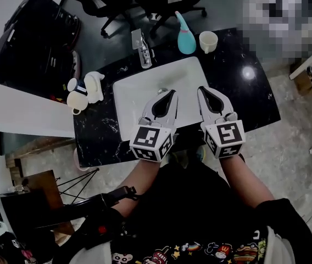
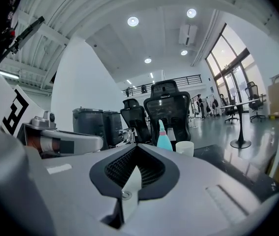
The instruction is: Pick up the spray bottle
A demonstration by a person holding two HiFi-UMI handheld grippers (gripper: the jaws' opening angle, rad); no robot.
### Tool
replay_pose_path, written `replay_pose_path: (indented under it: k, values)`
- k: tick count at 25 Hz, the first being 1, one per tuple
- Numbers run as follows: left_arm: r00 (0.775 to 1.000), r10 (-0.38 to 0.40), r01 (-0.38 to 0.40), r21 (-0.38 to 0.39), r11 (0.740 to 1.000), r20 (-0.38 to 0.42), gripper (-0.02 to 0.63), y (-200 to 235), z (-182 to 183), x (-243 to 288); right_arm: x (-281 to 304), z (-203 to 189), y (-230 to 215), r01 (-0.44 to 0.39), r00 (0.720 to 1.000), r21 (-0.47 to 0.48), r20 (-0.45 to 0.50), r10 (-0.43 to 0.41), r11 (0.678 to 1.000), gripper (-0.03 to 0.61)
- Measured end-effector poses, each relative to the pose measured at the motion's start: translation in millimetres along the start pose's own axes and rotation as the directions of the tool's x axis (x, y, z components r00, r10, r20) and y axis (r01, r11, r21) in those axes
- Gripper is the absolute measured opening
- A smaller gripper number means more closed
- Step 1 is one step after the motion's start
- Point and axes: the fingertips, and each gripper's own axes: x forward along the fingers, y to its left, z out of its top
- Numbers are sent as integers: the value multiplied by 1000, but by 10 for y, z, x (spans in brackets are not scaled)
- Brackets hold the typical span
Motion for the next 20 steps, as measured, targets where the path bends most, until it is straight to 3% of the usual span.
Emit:
replay_pose_path:
  k: [14,20]
  values:
    - [999,-34,35,-36,999,10,0,497,33,238,701,117,-113,60,998,-58,12,-60,996,28]
    - [999,-39,38,-55,998,-18,0,626,-35,380,1051,118,-264,73,997,-74,4,-73,995,61]
